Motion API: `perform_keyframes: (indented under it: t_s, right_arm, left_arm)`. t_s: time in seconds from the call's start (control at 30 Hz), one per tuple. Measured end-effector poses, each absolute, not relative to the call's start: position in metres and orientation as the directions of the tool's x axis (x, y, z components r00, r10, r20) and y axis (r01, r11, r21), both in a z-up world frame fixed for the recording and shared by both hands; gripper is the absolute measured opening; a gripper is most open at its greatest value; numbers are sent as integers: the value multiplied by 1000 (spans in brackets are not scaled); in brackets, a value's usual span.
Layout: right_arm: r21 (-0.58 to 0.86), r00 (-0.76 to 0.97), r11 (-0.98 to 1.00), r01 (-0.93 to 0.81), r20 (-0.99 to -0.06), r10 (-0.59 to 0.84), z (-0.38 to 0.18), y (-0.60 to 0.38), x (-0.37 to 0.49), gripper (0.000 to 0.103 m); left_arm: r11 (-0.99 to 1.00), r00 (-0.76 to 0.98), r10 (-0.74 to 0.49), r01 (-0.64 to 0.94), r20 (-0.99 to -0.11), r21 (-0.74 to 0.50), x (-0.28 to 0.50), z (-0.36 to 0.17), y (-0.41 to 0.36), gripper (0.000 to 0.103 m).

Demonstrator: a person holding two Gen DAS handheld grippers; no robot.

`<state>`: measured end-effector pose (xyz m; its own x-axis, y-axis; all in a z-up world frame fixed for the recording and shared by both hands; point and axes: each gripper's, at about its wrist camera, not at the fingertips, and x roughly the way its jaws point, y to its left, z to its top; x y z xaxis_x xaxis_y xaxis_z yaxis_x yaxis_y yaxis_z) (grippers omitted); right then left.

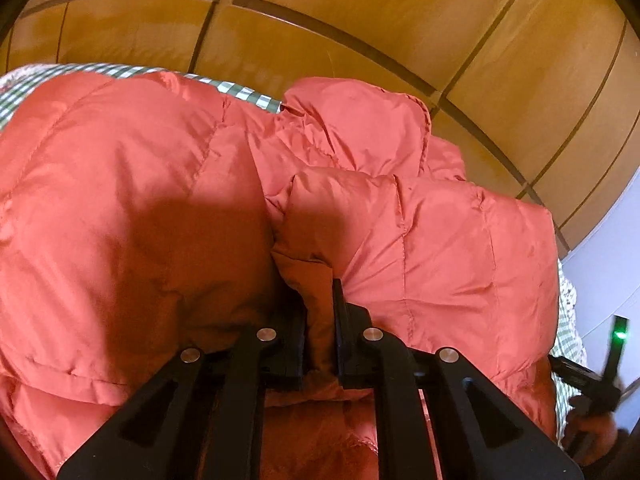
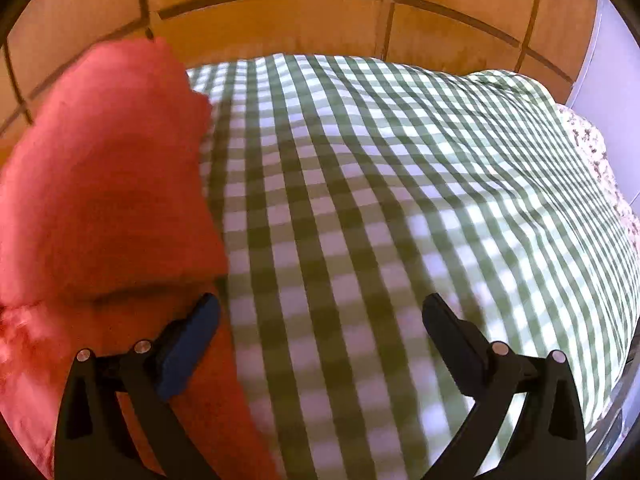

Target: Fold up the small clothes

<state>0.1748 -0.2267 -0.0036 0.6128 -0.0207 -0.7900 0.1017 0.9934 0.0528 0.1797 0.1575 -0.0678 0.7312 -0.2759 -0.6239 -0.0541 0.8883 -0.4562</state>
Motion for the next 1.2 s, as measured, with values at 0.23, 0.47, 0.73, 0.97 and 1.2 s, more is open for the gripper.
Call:
perform_keyframes:
  t_s: [0.23, 0.47, 0.73, 0.97, 1.2]
  right_arm:
    - [123, 791, 988, -88, -594, 145, 61, -190, 208, 101]
    - [57, 680, 998, -25, -731, 59, 21, -151, 311, 101]
    - [127, 647, 989, 81, -761, 45, -35, -179, 315, 101]
    - [234, 685, 963, 136, -724, 79, -17, -199, 286, 101]
    - [163, 736, 971, 174, -677, -18, 4, -198, 278, 101]
  left_arm:
    - [894, 740, -264, -54, -619, -445, 179, -70, 155, 10]
    - [906, 745, -236, -64, -624, -419, 177, -71, 154, 10]
    - [903, 735, -259, -45, -626, -427, 182, -73, 153, 13]
    - [896, 738, -270, -43, -619, -443, 181, -73, 156, 13]
    - [901, 747, -255, -46, -614, -431, 177, -72, 156, 13]
